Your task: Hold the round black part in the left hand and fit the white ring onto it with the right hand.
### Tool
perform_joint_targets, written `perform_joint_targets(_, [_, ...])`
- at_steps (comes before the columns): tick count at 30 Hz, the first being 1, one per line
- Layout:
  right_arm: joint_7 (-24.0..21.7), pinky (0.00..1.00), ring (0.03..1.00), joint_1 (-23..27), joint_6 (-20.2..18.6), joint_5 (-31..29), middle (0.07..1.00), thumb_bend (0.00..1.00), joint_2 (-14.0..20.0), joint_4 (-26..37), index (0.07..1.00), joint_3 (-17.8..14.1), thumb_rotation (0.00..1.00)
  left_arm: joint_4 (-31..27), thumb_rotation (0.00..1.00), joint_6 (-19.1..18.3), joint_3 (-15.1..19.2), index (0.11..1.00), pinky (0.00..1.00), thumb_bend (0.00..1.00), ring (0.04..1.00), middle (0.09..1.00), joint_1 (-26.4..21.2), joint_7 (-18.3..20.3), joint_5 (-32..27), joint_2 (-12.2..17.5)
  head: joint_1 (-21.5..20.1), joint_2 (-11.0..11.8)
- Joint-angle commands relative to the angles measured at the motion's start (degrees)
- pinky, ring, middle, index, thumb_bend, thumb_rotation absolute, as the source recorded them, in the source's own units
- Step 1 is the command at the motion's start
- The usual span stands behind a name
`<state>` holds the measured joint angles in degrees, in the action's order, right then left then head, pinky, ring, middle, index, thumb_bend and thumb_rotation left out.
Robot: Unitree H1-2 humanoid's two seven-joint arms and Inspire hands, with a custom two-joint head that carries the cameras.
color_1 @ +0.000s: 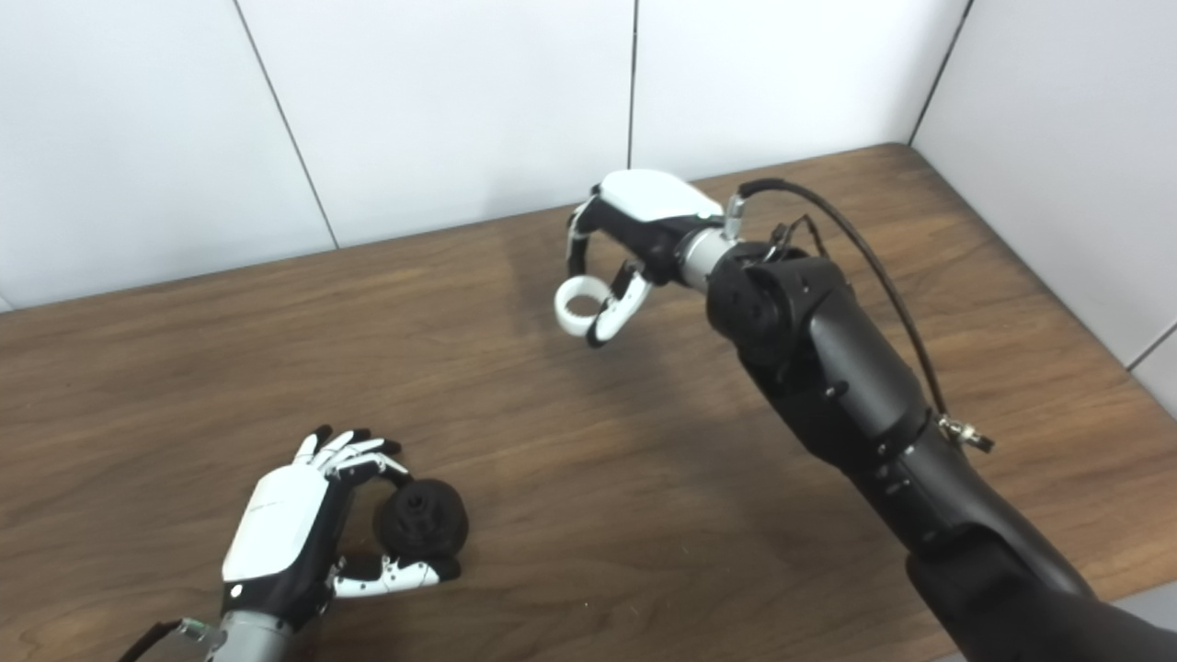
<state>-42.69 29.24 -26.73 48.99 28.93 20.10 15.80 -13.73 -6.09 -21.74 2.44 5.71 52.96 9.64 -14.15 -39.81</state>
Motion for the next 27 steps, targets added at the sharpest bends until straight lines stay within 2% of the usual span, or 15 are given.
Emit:
perform_joint_targets(1, [-1.32, 1.00, 0.979, 1.74, 0.05, 1.07, 0.851, 0.52, 0.28, 3.94, 0.486, 0.18, 0.13, -0.01, 0.06, -1.51, -0.57, 0.483, 1.00, 0.53, 0.900, 0.798, 0.61, 2.19, 1.43, 0.58, 1.11, -0.40])
perform_joint_targets(9, [-4.60, 1.00, 0.971, -0.30, 1.43, 0.17, 0.844, 0.52, -1.21, 10.50, 0.485, 2.81, 0.13, -0.11, 0.06, -2.99, -2.35, 0.483, 1.00, 0.52, 0.900, 0.802, 0.34, 2.56, 3.75, -1.00, 6.26, -2.07])
perform_joint_targets(16, [-5.67, 1.00, 0.978, -1.81, 3.48, -0.23, 0.857, 0.52, -2.52, 13.08, 0.484, 4.07, 0.13, -0.05, 0.06, -4.31, -3.43, 0.482, 1.00, 0.53, 0.898, 0.801, -0.07, 2.10, 4.39, -2.71, 9.48, -3.83])
perform_joint_targets(22, [-6.88, 1.00, 0.973, -2.64, 4.04, -0.06, 0.865, 0.52, -3.88, 14.17, 0.484, 5.05, 0.14, 0.55, 0.06, -4.65, -3.96, 0.482, 1.00, 0.53, 0.893, 0.794, -0.48, 1.40, 4.40, -3.08, 10.15, -4.70])
perform_joint_targets(27, [-5.18, 0.99, 0.962, -3.47, 6.45, -2.57, 0.857, 0.52, -4.82, 12.94, 0.483, 4.91, 0.13, 0.50, 0.06, -5.18, -3.98, 0.482, 1.00, 0.53, 0.895, 0.797, -0.67, 1.65, 4.22, -3.38, 10.15, -5.60])
